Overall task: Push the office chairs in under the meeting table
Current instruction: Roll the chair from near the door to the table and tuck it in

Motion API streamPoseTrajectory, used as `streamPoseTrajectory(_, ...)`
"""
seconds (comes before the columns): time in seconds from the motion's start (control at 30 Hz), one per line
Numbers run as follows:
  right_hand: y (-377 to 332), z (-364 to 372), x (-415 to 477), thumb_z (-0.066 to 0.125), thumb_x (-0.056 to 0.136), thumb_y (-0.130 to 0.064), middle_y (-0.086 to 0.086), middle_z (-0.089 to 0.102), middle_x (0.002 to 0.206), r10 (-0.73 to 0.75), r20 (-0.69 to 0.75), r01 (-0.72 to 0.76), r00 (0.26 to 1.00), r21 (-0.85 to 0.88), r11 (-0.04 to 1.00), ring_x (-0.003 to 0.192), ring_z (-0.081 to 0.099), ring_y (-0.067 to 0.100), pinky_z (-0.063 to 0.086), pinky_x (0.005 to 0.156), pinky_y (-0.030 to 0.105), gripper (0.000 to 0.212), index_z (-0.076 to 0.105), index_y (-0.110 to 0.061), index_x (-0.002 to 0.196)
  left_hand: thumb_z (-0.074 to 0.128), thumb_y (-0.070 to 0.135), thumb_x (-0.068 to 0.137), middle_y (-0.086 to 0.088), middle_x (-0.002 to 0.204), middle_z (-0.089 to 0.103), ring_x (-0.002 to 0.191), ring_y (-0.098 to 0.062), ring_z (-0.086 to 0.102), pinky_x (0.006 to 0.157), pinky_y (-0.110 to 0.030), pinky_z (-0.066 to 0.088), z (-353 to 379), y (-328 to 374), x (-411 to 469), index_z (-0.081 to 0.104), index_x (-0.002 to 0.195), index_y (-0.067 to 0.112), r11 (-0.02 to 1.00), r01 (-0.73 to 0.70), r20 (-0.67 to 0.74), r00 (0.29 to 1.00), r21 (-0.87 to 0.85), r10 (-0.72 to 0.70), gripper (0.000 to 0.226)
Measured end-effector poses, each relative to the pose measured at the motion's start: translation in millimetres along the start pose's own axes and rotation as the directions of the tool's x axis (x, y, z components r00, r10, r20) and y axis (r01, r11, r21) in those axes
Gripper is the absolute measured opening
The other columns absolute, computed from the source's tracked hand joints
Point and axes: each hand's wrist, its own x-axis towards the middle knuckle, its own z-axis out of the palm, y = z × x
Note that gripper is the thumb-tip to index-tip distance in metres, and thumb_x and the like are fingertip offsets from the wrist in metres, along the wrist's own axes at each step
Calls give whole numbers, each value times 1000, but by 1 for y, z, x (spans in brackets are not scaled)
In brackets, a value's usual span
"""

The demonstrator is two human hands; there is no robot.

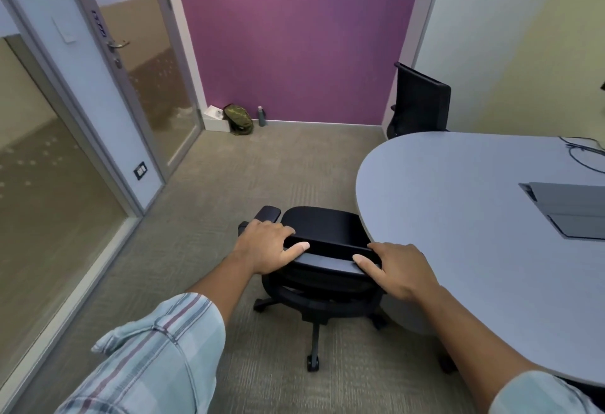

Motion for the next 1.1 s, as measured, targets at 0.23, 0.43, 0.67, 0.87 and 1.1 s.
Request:
streamPoseTrajectory(0.23,11,5,21,15,97,-89,-14,56,70,43,-36,-43,998,0,999,64,54,7,46,72,35,66,54,-36,86,15,86,99,5,112,78,103,-19,70,94,-45,50,12,-12,33,72,134,27,998,-61,-19,998,-4,61,89)
streamPoseTrajectory(0.43,7,12,38,15,99,-85,-12,57,72,64,-39,-64,997,-14,998,63,51,8,45,76,36,68,57,-33,89,10,87,98,12,93,70,87,-14,63,80,-39,40,16,-34,60,75,121,29,989,-132,-47,991,-60,129,90)
streamPoseTrajectory(0.67,-4,16,60,5,97,-87,-10,58,71,110,-34,-112,993,-41,993,64,54,13,52,81,42,84,64,-27,92,32,74,106,19,77,51,72,-8,47,73,-36,32,18,-61,96,67,97,34,972,-217,-58,976,-95,212,54)
streamPoseTrajectory(0.87,-2,23,82,12,102,-83,-11,51,67,70,-58,-72,996,-37,997,59,50,11,52,74,41,72,53,-27,84,33,72,105,14,81,65,74,-8,53,73,-35,31,15,-82,128,61,90,36,955,-276,-68,960,-112,270,48)
streamPoseTrajectory(1.1,-11,27,97,12,103,-82,-11,51,68,106,-71,-108,992,-34,994,60,50,12,50,72,39,72,54,-26,85,28,74,105,13,81,66,73,-9,57,70,-36,33,26,-107,156,63,89,32,941,-321,-33,947,-107,319,57)
